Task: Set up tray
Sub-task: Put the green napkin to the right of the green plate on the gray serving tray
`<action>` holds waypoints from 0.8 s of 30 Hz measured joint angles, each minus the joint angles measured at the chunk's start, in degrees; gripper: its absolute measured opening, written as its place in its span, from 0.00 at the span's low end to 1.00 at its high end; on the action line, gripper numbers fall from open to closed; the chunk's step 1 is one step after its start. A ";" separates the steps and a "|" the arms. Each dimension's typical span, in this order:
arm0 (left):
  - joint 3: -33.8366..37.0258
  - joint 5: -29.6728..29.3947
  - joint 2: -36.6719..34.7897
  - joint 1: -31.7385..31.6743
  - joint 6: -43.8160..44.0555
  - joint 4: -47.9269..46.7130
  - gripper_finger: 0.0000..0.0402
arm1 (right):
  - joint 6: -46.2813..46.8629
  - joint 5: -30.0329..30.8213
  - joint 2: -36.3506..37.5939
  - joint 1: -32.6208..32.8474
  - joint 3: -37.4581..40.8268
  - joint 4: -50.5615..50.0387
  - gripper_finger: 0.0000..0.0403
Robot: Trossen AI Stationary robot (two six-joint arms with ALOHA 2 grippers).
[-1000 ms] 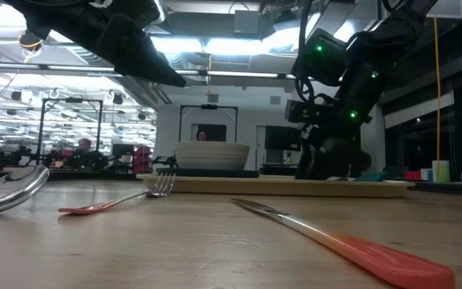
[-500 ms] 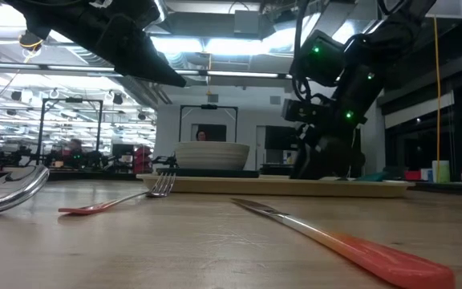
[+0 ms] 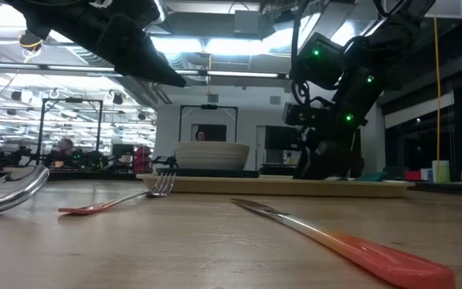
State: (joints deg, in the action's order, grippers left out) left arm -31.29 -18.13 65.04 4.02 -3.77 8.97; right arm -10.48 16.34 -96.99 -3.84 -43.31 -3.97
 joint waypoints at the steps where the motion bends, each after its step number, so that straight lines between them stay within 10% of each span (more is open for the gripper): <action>1: -0.01 -0.01 0.00 -0.01 0.00 0.00 0.01 | 0.23 -0.03 0.00 0.00 0.00 -0.02 0.36; 12: 0.00 0.00 0.00 0.01 0.00 0.00 0.01 | 3.20 -0.79 -0.07 -0.02 0.00 -0.13 0.04; 24: 0.00 0.00 0.00 -0.01 0.00 -0.04 0.00 | -5.28 1.89 2.17 -0.30 0.00 -5.47 0.03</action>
State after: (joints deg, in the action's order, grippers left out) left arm -31.29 -18.13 65.03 4.01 -3.77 8.93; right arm -15.76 18.23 -94.82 -4.13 -43.31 -9.44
